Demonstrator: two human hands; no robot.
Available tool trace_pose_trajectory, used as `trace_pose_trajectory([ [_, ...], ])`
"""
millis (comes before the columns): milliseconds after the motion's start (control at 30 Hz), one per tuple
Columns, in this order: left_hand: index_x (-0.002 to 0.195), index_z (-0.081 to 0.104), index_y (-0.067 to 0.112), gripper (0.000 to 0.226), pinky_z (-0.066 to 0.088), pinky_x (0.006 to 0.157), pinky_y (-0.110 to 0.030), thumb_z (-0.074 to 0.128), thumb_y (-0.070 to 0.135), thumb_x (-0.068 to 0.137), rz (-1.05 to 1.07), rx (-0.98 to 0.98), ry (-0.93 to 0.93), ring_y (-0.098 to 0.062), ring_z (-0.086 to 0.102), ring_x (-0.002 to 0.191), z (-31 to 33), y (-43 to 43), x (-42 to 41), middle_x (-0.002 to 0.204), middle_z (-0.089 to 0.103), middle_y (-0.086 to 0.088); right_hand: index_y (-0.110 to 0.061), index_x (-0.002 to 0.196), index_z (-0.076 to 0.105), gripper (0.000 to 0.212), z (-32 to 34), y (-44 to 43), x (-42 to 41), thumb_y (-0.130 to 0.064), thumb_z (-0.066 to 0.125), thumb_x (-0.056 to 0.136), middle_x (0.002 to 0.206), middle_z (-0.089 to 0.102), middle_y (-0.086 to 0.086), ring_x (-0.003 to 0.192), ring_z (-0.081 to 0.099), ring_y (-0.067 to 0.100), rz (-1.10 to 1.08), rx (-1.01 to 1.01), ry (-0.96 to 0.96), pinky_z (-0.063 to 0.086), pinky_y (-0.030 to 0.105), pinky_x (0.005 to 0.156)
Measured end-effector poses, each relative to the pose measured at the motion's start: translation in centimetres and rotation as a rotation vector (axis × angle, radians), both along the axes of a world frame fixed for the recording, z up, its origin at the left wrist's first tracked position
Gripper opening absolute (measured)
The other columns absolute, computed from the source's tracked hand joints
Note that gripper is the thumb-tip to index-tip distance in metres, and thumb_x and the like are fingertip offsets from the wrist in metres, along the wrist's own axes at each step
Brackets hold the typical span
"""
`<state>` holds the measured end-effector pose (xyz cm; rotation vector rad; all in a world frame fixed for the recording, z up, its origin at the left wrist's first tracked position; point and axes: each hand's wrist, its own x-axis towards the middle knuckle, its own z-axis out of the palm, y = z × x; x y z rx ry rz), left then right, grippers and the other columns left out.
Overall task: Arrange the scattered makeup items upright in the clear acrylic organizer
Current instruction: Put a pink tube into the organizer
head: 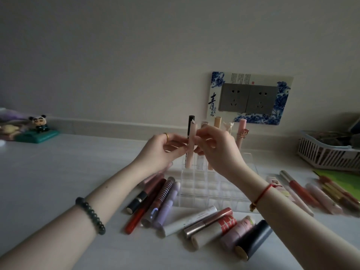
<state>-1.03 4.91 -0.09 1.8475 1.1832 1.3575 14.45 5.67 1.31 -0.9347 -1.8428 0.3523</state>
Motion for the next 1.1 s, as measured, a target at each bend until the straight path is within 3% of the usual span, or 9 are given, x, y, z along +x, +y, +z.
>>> trace_pose_trajectory([
  [133,0.08,0.065,0.028,0.013,0.047,0.066,-0.009,0.068,0.016,0.078,0.047,0.005,0.068,0.0,0.061,0.071,-0.7,0.1,0.2,0.077,0.068,0.011,-0.005,0.094,0.063,0.013,-0.8,0.4,0.0,-0.011,0.058,0.084,0.081,0.068,0.005,0.069,0.066,0.011,-0.006,-0.026,-0.036,0.056,0.021,0.067],
  [400,0.088,0.069,0.02,0.011,0.047,0.072,-0.015,0.068,0.018,0.078,0.093,-0.018,0.159,-0.006,0.061,0.073,-1.4,0.6,0.0,0.082,0.071,0.004,-0.008,0.09,0.065,0.011,-1.3,0.5,0.0,-0.013,0.061,0.081,0.078,0.07,0.005,0.064,0.066,0.01,-0.014,-0.074,-0.032,0.056,0.025,0.068],
  [533,0.088,0.069,0.019,0.011,0.045,0.068,-0.009,0.068,0.018,0.077,0.091,-0.022,0.166,-0.004,0.061,0.071,-1.4,0.6,-0.1,0.082,0.071,0.002,-0.008,0.09,0.065,0.012,-1.3,0.5,0.0,-0.015,0.062,0.081,0.08,0.071,0.007,0.065,0.067,0.011,-0.016,-0.077,-0.033,0.057,0.026,0.068],
  [700,0.084,0.068,0.025,0.008,0.044,0.067,-0.012,0.068,0.02,0.077,0.083,-0.047,0.143,-0.001,0.059,0.069,-1.3,0.6,-0.1,0.078,0.069,0.007,-0.008,0.09,0.066,0.013,-1.3,0.4,-0.1,-0.016,0.063,0.08,0.081,0.071,0.008,0.069,0.067,0.014,-0.009,-0.111,-0.043,0.057,0.031,0.072],
  [933,0.085,0.067,0.025,0.01,0.038,0.055,-0.004,0.067,0.018,0.078,0.066,-0.06,0.128,0.009,0.055,0.057,-1.1,0.3,-0.1,0.068,0.064,0.012,-0.008,0.094,0.066,0.016,-1.5,0.4,0.1,-0.012,0.065,0.078,0.086,0.071,0.008,0.073,0.067,0.013,-0.016,-0.132,-0.08,0.056,0.027,0.075],
  [1100,0.081,0.064,0.032,0.014,0.043,0.064,-0.006,0.068,0.018,0.078,0.05,-0.052,0.136,0.007,0.059,0.064,-1.1,0.4,-0.3,0.075,0.067,0.012,-0.008,0.094,0.066,0.019,-1.6,0.6,0.1,-0.014,0.067,0.077,0.087,0.071,0.009,0.075,0.067,0.015,-0.022,-0.148,-0.097,0.056,0.032,0.077],
])
